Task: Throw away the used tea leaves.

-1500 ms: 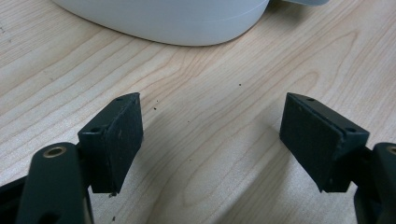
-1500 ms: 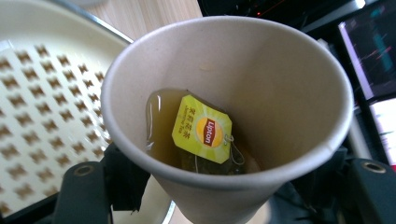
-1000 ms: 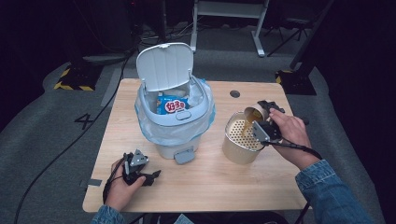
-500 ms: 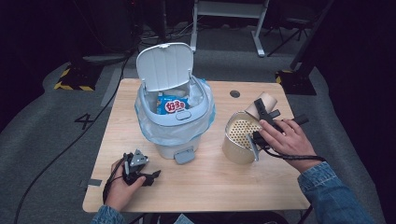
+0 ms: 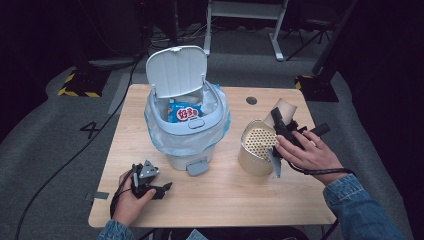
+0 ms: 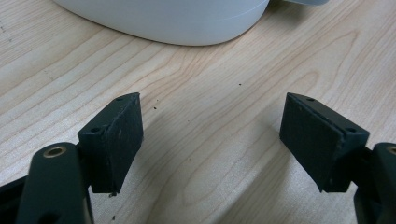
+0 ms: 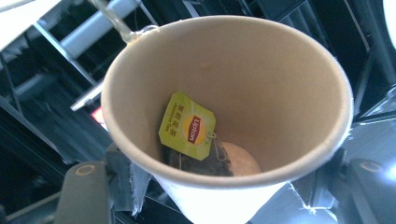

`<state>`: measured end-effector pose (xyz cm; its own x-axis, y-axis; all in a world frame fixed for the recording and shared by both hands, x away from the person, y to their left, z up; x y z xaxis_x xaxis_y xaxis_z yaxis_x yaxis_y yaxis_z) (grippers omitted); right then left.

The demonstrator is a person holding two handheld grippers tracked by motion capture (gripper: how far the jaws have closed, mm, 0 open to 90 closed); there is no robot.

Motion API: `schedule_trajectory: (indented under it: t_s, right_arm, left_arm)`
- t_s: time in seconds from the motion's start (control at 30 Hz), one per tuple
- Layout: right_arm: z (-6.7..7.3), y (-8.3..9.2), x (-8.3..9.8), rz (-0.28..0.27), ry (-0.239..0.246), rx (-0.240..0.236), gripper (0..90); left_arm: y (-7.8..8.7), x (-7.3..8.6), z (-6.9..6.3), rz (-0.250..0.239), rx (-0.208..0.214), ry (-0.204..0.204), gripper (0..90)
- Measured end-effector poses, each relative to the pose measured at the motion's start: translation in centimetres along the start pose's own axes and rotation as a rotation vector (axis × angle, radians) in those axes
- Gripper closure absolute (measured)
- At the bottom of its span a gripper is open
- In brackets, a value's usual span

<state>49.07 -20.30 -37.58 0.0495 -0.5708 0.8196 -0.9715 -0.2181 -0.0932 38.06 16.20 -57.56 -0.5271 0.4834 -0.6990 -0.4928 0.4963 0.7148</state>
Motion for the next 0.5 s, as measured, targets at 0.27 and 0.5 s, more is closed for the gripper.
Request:
schedule_trajectory:
  t_s: [0.27, 0.5]
  right_arm:
    - [-0.35, 0.4, 0.09, 0.016, 0.085, 0.024, 32.2]
    - [-0.47, 0.58, -0.02, 0.027, 0.14, 0.033, 32.3]
  left_arm:
    - [0.0, 0.0, 0.0, 0.0, 0.0, 0.0, 21.9]
    - [-0.01, 0.0, -0.04, -0.002, 0.0, 0.005, 21.9]
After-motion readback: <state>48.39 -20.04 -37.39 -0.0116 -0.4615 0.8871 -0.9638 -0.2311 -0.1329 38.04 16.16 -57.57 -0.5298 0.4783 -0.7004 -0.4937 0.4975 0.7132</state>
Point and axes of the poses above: each handheld gripper's, and its own axes: y roughly backward along the jaws, x roughly out of its underside, z roughly to its left, the point moved 10 cm from there along -y, roughly forward along the jaws, and after that the axes turned 1 degree about x, right-handed, at the moved point
